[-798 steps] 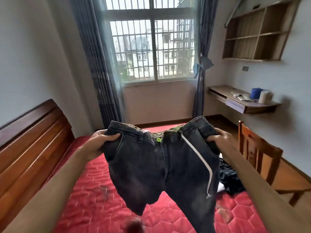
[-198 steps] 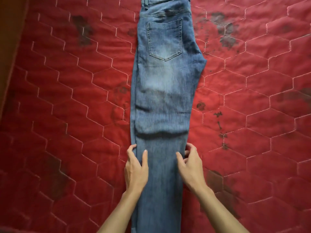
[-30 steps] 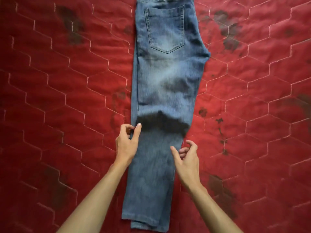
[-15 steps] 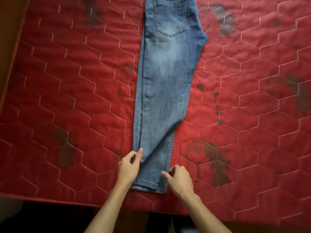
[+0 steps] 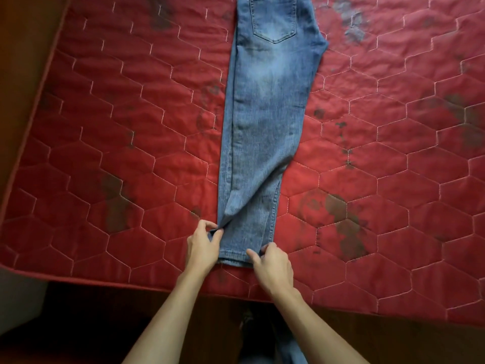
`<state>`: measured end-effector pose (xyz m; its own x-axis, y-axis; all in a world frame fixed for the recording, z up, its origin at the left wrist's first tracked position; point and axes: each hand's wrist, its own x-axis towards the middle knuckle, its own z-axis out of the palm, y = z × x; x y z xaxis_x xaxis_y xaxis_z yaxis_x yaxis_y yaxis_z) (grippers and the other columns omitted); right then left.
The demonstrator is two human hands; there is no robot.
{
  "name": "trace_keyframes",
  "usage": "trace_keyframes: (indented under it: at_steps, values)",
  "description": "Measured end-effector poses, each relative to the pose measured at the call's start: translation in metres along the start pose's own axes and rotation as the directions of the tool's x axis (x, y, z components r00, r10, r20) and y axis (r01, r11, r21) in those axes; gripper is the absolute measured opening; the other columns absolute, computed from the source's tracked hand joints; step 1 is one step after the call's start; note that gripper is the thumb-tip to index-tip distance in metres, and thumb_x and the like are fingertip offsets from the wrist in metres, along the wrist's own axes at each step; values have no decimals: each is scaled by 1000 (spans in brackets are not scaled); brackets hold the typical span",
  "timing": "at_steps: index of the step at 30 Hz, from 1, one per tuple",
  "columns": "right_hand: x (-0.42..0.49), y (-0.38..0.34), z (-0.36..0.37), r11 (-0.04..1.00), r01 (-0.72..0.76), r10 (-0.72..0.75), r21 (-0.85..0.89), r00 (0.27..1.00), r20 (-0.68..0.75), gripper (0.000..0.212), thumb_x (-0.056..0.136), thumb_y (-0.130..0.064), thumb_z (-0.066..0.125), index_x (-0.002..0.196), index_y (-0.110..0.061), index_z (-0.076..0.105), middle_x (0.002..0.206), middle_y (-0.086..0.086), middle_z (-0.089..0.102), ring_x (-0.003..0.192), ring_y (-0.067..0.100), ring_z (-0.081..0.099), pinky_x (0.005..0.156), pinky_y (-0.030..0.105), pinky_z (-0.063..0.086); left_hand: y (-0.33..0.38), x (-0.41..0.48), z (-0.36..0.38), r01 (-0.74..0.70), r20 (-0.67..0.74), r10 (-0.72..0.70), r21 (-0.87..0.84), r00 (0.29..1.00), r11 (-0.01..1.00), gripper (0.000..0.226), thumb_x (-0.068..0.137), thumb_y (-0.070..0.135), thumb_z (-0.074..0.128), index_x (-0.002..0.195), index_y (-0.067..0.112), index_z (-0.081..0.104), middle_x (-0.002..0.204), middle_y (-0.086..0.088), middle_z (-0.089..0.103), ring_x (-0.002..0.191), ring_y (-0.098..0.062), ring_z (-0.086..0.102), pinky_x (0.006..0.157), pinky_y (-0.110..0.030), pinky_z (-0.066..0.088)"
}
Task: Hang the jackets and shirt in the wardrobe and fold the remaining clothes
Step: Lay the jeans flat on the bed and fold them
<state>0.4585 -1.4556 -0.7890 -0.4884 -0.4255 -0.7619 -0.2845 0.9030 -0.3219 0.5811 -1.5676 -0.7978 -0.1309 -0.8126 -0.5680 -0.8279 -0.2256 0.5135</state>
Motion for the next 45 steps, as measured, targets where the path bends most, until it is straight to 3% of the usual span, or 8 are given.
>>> trace_keyframes:
  at_steps: [8,17,21,28,32,35,40,45]
  values:
    - [-9,16,3,989,11,-14,145,1000,14,38,86,-35,56,58,-15,41,59,-2,49,65,23,51,59,35,36,-29,-11,-3,54,104,-51,-27,993,998,22,83,39,77,83,19,68,78,6,71,82,-21,68,74,-33,50]
    - [-11,33,5,930,14,6,368,999,-53,32,86,-36,69,108,-22,50,99,-6,64,94,16,61,81,32,46,-41,-16,9,114,210,-82,-142,974,983,22,76,32,86,80,16,72,81,-1,74,81,-23,72,81,-44,59]
    - [-13,34,-1,891,-34,37,452,999,2,13,83,-30,69,92,-21,71,83,-11,72,81,9,66,71,24,48,-31,-27,1,263,395,-127,-312,910,913,23,84,12,77,93,-8,70,86,-17,74,84,-31,73,74,-38,62]
    - [-51,56,-18,749,-127,6,650,983,186,5,75,-9,71,80,-8,71,75,-1,71,66,11,65,57,25,49,-29,-69,-28,329,579,-129,-255,805,909,18,89,11,71,98,-2,63,57,6,64,53,-7,60,58,-20,51]
    - [-83,61,-29,723,-80,-34,687,988,151,33,83,-7,73,111,-9,55,89,9,75,73,21,72,58,29,53,-26,-97,-39,290,474,-94,-359,876,887,37,89,11,70,121,19,55,90,-11,78,85,-27,75,88,-46,58]
    - [-89,43,-56,693,25,-97,721,994,58,62,87,-17,74,131,-37,36,87,9,76,75,24,71,69,32,54,10,-96,-56,188,398,19,-475,917,860,41,93,-3,58,121,27,54,69,-8,74,64,-20,73,66,-26,59]
    - [-54,-14,-116,602,159,-132,782,986,-99,12,95,-15,63,104,-14,71,81,10,69,57,11,63,53,25,53,84,-50,-73,116,344,113,-579,932,807,26,96,-9,46,105,0,69,64,-11,68,56,-25,71,71,-45,62]
    - [28,-67,-165,496,225,-140,839,974,-178,22,100,-28,55,100,-11,68,75,11,69,60,13,66,51,22,52,155,20,-70,96,309,161,-672,937,735,22,102,6,42,107,5,64,78,-13,76,63,-21,74,65,-30,60]
